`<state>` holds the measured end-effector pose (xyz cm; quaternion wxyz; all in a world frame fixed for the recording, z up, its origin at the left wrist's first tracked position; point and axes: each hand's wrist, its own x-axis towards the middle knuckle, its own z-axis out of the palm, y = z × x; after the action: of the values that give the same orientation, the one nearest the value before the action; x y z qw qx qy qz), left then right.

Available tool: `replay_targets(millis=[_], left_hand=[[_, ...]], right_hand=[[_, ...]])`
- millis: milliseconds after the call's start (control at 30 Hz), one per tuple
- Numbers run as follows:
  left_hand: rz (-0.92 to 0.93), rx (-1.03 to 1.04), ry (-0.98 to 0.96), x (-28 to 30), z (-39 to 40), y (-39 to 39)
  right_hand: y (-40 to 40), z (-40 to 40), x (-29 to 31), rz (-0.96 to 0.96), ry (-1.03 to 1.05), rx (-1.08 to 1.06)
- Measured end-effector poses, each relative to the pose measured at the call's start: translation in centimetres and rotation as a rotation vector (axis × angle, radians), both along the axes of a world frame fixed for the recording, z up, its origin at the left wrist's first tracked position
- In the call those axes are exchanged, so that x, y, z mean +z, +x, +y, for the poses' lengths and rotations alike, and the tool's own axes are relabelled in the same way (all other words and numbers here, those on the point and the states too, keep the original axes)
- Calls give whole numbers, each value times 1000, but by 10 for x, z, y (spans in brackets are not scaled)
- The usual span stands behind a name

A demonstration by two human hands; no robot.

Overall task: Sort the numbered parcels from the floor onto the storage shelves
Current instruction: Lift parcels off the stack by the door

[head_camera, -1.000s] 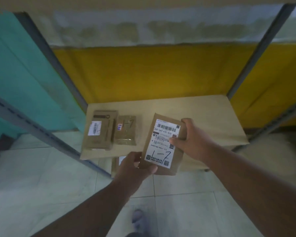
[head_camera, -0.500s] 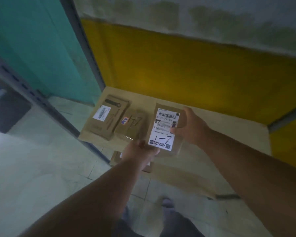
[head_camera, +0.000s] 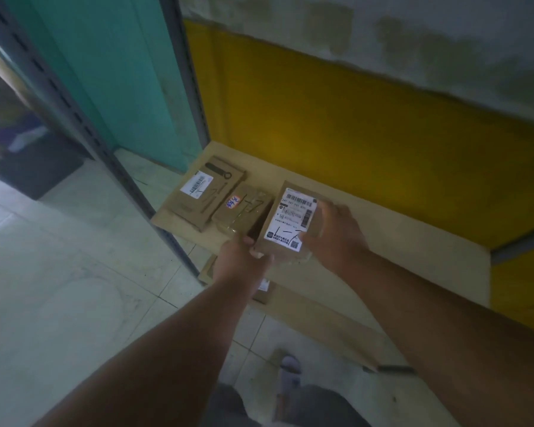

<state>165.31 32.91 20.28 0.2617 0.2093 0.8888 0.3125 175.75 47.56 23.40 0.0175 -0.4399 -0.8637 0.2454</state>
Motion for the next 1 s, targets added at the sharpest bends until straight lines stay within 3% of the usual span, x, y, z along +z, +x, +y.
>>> replay_targets(millis=[167,300,667,1000], left_hand=[[42,-86,24,27,-68,5],[96,-34,67,42,-143,-20],[299,250,-57,69,-421,-186],[340,453,-96,63,-505,-353]], right_hand=[[6,-67,54,110,17,124],[-34,-141,82,257,11,297],[-233,-369,127,433,-4,662],[-449,-447,131,462,-13,850]])
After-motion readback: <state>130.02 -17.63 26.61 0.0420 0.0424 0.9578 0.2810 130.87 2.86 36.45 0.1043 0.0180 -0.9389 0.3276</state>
